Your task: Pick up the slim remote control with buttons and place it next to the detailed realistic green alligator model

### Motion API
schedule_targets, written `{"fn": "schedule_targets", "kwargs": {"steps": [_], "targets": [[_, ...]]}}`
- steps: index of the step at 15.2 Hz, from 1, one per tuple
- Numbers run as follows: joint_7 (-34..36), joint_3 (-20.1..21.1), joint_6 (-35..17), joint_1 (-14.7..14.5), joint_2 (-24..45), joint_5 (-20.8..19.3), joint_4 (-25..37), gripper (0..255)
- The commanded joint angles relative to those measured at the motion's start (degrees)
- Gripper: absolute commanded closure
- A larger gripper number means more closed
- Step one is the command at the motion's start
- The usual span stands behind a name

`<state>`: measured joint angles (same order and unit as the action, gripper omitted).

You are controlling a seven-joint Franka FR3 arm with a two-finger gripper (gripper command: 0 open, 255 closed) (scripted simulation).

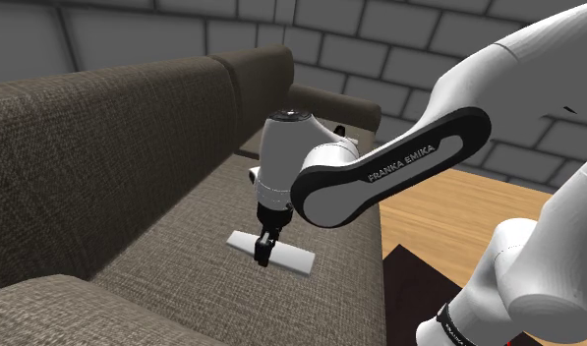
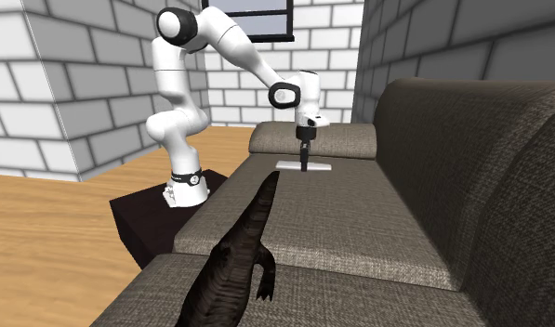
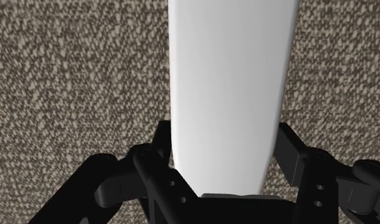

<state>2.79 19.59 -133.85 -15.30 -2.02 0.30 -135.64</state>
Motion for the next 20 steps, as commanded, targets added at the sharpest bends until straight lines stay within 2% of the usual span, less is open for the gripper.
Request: {"fn": "schedule_targets", "kwargs": {"steps": [1,20], "targets": [[-0.30,-0.03,1.48,-0.01,-0.90,0.40,0.63,255],[-2.35,-0.90,16.54,-0.07,-8.29,2.88,8.63,255]]}}
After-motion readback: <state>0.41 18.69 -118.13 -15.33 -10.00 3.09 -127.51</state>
